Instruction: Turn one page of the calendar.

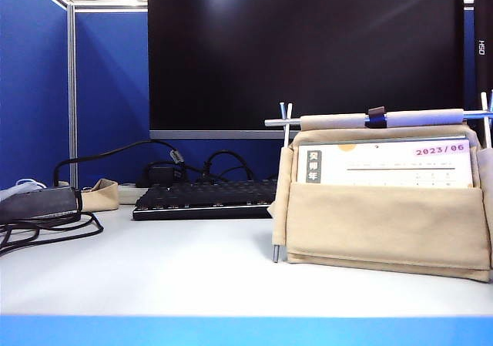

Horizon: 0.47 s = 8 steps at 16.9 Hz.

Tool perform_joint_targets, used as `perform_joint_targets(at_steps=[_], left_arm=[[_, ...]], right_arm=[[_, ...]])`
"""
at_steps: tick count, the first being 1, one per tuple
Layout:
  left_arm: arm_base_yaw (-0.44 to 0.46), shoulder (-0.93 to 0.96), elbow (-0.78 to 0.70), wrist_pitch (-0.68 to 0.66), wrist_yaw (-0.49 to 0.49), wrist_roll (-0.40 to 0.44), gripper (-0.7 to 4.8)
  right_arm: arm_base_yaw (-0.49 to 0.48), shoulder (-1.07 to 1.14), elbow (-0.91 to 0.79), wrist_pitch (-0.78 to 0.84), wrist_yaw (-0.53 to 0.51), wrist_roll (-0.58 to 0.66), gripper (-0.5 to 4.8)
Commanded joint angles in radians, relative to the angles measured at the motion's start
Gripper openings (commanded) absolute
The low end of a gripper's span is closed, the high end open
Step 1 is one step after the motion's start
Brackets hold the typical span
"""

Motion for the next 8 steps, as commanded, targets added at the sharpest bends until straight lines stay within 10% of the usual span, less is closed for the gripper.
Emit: perform_joint_targets(at_steps=[1, 8], left_arm=[[0.000, 0.000, 0.001, 0.010, -0.003, -0.003, -0.04], [0.000, 0.000, 0.001, 0.009, -0.003, -0.003, -0.04]], right_arm=[[0.000, 0.002, -0.003, -0.005, -0.016, 0.003, -0.06], [0.000, 0.002, -0.003, -0.005, -0.016, 0.033, -0.06]])
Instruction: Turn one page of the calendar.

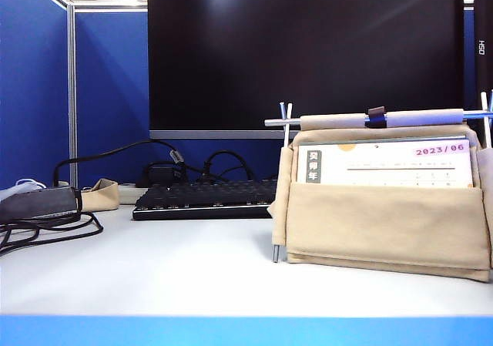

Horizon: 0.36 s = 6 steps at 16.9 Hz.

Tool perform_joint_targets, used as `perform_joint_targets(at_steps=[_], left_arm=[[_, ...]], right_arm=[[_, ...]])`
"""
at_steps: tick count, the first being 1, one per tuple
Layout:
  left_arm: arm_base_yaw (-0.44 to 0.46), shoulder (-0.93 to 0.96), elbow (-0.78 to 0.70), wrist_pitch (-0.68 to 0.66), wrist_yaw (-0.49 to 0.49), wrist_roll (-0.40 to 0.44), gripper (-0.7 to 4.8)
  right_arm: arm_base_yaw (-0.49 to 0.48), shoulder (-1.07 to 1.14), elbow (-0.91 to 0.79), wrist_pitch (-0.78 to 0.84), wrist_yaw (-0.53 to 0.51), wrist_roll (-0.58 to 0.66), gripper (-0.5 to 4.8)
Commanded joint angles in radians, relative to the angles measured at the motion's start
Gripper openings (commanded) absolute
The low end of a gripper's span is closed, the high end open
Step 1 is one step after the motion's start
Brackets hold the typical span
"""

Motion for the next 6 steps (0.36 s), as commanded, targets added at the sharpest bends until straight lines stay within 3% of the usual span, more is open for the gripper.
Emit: perform_joint_targets(at_steps=[1, 6], left_arm=[[0.000, 0.000, 0.001, 0.009, -0.003, -0.003, -0.04], [0.000, 0.000, 0.001, 0.026, -0.014, -0.003, -0.04]], right_arm=[[0.000, 0.002, -0.003, -0.005, -0.002, 0.005, -0.06], [-0.001, 0.002, -0.003, -0.005, -0.003, 0.005, -0.06]])
